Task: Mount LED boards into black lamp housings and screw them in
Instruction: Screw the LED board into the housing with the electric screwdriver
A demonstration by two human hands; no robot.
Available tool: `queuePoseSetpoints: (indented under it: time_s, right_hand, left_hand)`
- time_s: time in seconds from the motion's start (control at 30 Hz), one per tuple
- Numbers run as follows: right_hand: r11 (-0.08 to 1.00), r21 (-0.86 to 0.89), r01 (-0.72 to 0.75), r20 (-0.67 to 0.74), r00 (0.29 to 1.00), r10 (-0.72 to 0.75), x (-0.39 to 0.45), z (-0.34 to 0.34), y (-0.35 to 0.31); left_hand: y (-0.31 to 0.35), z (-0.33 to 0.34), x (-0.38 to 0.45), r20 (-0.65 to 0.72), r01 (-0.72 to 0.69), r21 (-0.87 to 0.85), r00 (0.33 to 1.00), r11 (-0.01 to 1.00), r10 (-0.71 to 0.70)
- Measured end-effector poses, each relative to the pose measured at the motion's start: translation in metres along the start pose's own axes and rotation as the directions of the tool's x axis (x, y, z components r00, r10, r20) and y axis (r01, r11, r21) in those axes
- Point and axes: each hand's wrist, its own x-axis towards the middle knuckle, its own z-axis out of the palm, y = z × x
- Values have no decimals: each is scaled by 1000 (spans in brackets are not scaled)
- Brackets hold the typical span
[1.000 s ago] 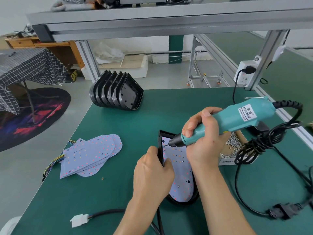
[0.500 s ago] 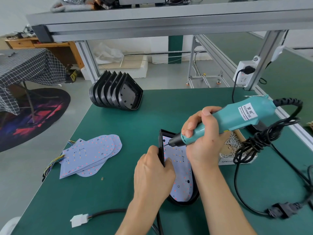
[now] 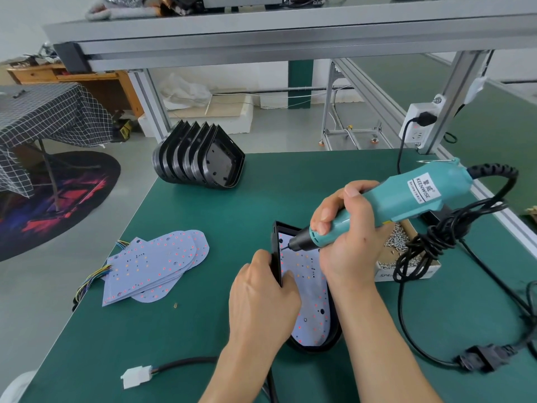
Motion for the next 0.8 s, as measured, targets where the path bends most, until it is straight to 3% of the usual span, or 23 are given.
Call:
queuePoseSetpoints:
  time_s: [0.33,0.57,0.8]
  right_hand:
    - [1000,15,0,-11,1000,0,-2,0,2]
    - [999,-17,30,79,996,-28,0,-2,2]
    - [996,-86,6,12,1000,-5,10,4,-29]
  left_hand:
    - [-3,1,0,-23,-23,3,999,1000,23]
    - [-8,3,4,3,-22,3,1000,1000,22]
    - [-21,3,14,85,97,-25,992,995,-95]
